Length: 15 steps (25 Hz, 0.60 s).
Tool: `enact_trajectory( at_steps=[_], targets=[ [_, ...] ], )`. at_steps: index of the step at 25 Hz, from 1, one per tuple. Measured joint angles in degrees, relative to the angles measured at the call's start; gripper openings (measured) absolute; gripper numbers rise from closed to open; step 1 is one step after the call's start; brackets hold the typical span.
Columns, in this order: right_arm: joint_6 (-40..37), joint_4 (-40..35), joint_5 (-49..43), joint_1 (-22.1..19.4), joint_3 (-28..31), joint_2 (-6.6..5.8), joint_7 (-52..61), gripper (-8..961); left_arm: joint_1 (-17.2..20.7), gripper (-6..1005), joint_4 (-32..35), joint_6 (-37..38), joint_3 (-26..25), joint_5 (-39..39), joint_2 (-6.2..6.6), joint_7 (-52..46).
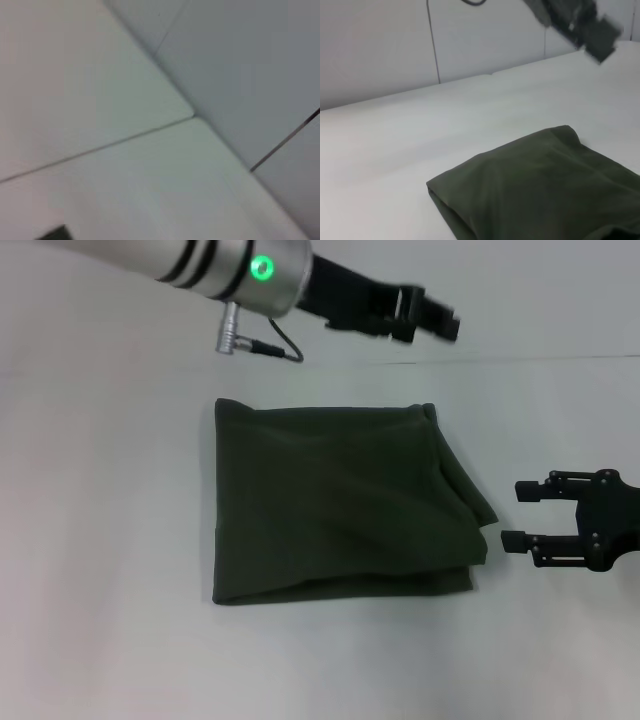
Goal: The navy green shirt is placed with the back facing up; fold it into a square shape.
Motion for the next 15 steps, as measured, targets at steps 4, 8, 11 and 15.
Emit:
enact_trajectory(
  at_steps=[4, 8, 11, 15],
  targets=[
    [-1.11, 0.01, 0.25, 0.03, 1.76, -0.02, 0.35, 765, 7.05, 549, 0.88, 0.77, -0.95, -15.07, 1.16, 10.86],
    [-3.74, -0.05, 0.37, 0.32, 6.27, -0.18, 0.95, 765, 14.24, 702, -0.77, 2.34, -1.00, -27.25, 2.27, 22.90],
    [-5.16, -0.15, 1.79, 0.52, 10.13, -0.23, 1.70, 765, 19.70, 793, -3.39, 4.08, -0.85, -34.37, 2.49, 35.24],
    [-4.61, -0.16, 7.53, 0.46, 12.93, 0.06, 4.78, 766, 25.21, 850, -5.75, 4.28, -1.25, -38.03, 1.99, 47.38]
  ],
)
